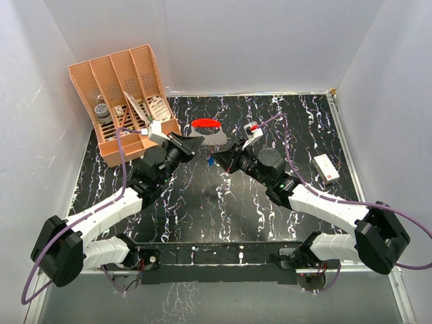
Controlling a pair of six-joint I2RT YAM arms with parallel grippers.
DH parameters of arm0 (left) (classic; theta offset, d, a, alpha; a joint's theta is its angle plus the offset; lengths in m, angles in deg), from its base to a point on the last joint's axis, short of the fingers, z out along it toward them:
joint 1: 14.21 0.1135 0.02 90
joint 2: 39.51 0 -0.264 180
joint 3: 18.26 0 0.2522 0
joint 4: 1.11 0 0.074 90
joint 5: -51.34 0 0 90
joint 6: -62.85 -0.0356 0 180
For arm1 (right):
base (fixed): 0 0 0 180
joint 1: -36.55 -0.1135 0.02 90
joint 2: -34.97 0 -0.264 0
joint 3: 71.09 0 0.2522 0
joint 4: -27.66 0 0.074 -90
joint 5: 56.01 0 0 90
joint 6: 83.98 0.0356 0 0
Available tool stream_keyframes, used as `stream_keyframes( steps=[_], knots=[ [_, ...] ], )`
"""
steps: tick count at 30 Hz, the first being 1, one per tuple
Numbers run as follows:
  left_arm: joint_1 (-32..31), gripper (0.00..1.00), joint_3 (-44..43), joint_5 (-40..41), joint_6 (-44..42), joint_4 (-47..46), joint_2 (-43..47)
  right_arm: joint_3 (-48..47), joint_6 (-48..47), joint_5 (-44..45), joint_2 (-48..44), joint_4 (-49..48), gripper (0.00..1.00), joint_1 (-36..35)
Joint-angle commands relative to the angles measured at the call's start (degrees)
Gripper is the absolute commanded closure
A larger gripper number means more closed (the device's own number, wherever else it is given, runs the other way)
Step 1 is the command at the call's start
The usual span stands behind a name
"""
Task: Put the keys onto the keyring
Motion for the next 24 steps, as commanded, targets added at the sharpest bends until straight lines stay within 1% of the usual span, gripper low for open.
stream_keyframes(
  steps=[1,24],
  knots=[
    [-0.67,1.0,-2.09,1.1,-1.11,-2.08,2.21,-2.98,0.4,1.59,0.12,-2.4,1.0,-0.29],
    [-2.19,1.0,-2.83,2.73,-2.43,-1.37,2.37,-4.3,0.67,2.17,1.22,-2.6,1.0,-0.28]
  ],
)
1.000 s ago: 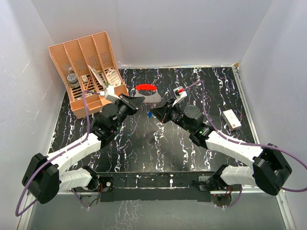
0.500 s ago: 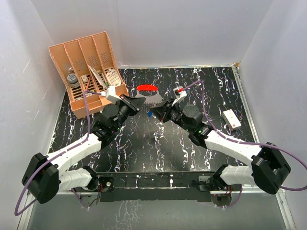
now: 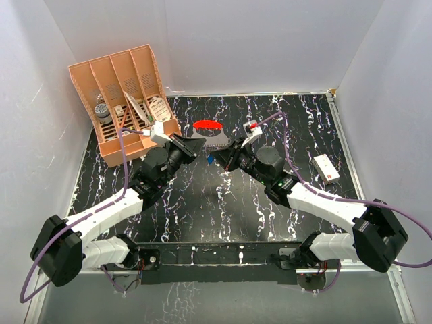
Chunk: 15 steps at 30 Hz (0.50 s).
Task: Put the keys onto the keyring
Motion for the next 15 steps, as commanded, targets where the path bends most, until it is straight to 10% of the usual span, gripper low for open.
stream_keyframes(
  steps=[1,15],
  knots=[
    [-0.55,1.0,-2.79,1.29,-1.2,-1.62,2.37,-3.11,-0.17,1.1,-0.14,-2.53,1.0,-0.27],
    [-0.99,1.0,-3.06,1.78,-1.52,-1.37,2.74,-3.37,-1.08,2.48,0.12,-1.87,1.0,-0.3]
  ],
)
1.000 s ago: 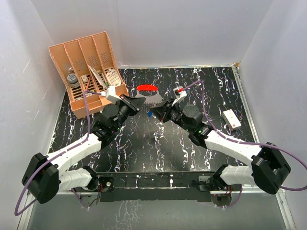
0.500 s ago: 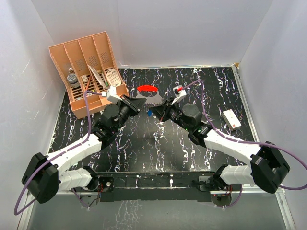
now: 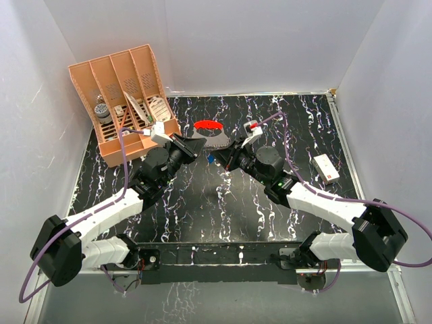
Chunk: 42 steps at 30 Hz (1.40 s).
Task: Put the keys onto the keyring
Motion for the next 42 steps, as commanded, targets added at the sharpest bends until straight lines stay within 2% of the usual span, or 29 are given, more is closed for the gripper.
stream_keyframes(
  steps=[1,42],
  knots=[
    [-0.47,1.0,-2.68,1.5,-0.93,-1.97,2.67,-3.37,-1.07,1.32,-0.05,-2.1,1.0,-0.3],
    [-1.16,1.0,-2.88,2.05,-1.37,-1.74,3.38,-3.63,-0.65,2.51,0.95,-2.24,1.0,-0.23]
  ],
)
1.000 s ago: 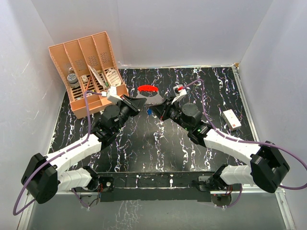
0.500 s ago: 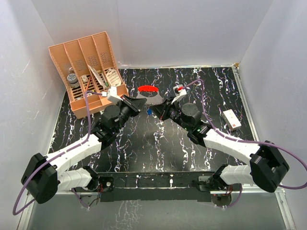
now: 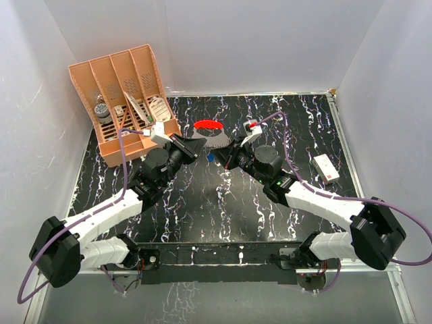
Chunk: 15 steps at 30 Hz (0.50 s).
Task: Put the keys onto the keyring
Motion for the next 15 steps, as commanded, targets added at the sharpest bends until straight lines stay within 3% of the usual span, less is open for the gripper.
stream_keyframes(
  steps=[1,15],
  knots=[
    [-0.42,1.0,-2.8,1.11,-0.9,-2.06,2.6,-2.89,-0.5,1.17,-0.15,-2.22,1.0,-0.28],
    [-0.42,1.0,-2.65,1.8,-0.94,-1.85,3.49,-2.49,-0.32,1.35,-0.03,-2.11,1.0,-0.27]
  ],
)
